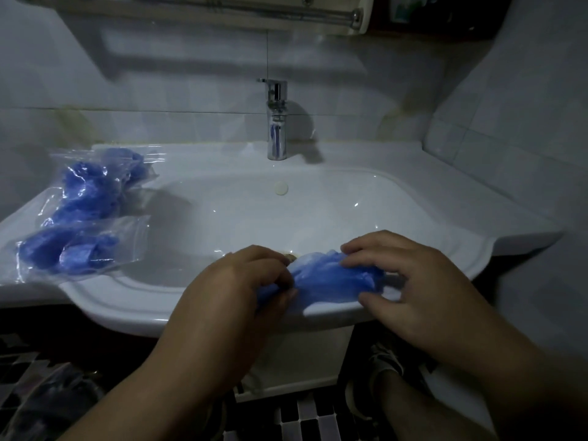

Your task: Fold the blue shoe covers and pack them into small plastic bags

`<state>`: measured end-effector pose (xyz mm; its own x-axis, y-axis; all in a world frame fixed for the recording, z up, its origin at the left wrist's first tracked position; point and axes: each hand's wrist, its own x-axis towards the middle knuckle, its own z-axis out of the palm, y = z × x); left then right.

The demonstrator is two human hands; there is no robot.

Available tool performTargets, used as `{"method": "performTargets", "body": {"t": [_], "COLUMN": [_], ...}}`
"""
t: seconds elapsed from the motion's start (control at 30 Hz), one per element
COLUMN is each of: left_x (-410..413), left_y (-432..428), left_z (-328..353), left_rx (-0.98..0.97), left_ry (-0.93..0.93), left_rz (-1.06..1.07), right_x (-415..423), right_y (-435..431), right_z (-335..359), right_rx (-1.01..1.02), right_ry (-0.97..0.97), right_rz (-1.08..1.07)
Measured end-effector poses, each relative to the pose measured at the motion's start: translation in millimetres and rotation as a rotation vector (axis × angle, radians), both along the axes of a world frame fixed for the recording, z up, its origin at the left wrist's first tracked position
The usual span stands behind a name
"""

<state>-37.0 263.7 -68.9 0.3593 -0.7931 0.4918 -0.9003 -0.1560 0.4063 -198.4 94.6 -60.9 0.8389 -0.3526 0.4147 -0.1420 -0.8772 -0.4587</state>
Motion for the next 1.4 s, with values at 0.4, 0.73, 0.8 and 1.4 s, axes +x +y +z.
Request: {"method": "performTargets", "body": {"t": [0.4,0.73,0.8,1.4], "left_x": [23.1,19.6,20.7,-7.3], "left_y": [12.9,15.2,8.0,-2.1], "left_z": [5.8,23.9,20.2,-21.4], "left_rx": [0.182,0.179,0.136,0.381], "left_ry": [0.009,0.343,0.348,-0.31], "left_rz": [-0.04,0.13,0.228,0.046], "right_x": [2.1,14.9,20.2,33.7], "right_y": [4.1,5.1,8.0,23.4], "right_z": [3.8,-0.1,-1.3,10.2], "right_rx": [-0.012,0.219,0.171,-0.039], "right_ry": [0.035,0.026,0.04,0.228], "right_rz": [0.008,-0.217,-0.277,-0.416]}}
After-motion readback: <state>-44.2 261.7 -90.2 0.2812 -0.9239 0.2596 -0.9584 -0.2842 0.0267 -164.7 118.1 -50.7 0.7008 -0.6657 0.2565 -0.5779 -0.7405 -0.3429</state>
